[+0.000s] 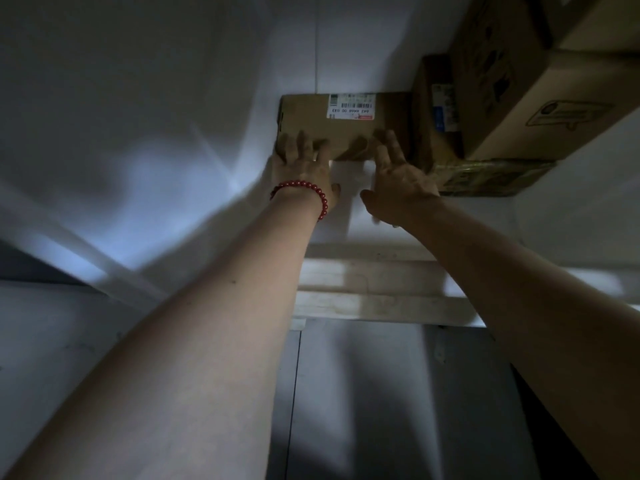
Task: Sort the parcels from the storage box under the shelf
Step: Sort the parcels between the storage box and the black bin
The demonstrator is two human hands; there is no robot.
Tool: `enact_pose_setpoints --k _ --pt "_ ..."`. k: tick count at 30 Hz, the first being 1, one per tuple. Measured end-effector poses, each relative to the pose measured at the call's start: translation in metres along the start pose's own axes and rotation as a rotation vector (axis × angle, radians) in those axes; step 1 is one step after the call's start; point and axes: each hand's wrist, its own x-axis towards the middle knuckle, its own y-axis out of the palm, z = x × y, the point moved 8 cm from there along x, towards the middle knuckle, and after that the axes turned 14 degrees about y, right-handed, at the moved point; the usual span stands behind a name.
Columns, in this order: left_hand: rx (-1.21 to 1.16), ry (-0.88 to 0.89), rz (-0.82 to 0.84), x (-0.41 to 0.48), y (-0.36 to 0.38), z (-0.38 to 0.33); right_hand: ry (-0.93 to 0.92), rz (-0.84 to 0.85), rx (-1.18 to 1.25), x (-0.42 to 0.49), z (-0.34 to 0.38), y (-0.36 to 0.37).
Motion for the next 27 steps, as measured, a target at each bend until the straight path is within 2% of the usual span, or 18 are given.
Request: enact_pose_setpoints --k 9,13,17,22,24,27 --pt "0.037 0.004 -0.132 0.010 -0.008 -0.008 0.036 -0.014 0.107 0.006 0.001 -0.002" --pt "0.143 0.027 -0.091 0.010 -0.006 -0.010 0.047 -0.103 -0.064 0.003 0.002 -0.004" --pt "0.095 0.066 -0.144 0.011 -0.011 -0.013 0.035 -0.156 -0.163 -0.002 0.009 -0.008" --pt "0.052 0.110 -0.073 0.011 -0.005 -0.010 -0.072 -0.314 -0.483 -0.006 0.017 -0.016" --pt "0.018 0.100 -0.074 0.010 -0.005 -0.009 -0.097 -0.249 -0.552 -0.005 0.012 -0.010" --pt "-0.004 0.075 -0.076 0.008 -0.003 -0.006 -0.123 -0.165 -0.491 -0.005 0.008 -0.003"
